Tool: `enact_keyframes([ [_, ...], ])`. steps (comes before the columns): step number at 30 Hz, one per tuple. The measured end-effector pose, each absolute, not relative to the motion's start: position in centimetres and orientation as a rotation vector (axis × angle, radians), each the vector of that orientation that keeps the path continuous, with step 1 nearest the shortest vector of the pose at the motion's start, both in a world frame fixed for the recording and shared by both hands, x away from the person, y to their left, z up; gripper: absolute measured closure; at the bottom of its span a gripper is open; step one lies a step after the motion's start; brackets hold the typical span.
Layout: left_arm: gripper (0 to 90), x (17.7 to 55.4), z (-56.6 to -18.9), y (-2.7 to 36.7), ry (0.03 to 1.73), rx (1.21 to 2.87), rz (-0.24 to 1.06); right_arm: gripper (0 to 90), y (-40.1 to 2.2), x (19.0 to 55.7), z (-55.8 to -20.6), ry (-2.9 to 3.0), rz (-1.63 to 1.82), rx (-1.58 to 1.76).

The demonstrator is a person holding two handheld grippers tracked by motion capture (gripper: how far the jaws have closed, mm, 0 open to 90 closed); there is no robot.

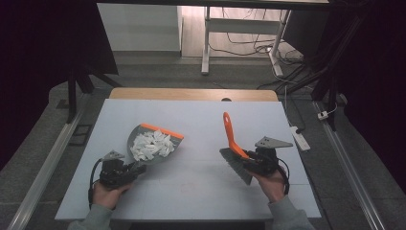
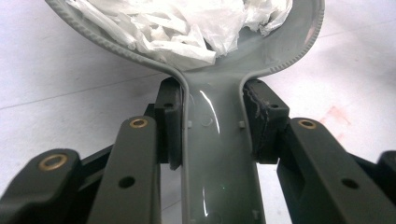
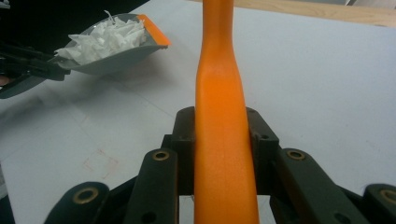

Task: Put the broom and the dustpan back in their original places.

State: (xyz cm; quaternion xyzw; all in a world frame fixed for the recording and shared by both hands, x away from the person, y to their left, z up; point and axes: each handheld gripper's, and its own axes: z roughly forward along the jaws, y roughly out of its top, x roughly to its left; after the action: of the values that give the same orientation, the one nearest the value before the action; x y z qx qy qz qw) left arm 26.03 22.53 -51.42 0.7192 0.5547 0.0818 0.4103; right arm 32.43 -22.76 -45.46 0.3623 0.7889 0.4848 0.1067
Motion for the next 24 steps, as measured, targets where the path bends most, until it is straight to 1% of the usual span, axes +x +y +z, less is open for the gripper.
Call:
enact_keyframes([
  [12,61.4,26.5,-52.1,22.7,1.533,1.744,0.248,70.3,-23.1,33.2,-47.2,2.381,1.409,1.135],
  [17,61.4,26.7,-52.6,23.4,1.586,1.707,0.236,70.3,-22.8,33.3,-47.7,2.406,1.399,1.152],
  [24,61.4,27.2,-53.0,23.4,1.607,1.703,0.23,70.3,-22.9,33.9,-48.7,2.423,1.351,1.215],
])
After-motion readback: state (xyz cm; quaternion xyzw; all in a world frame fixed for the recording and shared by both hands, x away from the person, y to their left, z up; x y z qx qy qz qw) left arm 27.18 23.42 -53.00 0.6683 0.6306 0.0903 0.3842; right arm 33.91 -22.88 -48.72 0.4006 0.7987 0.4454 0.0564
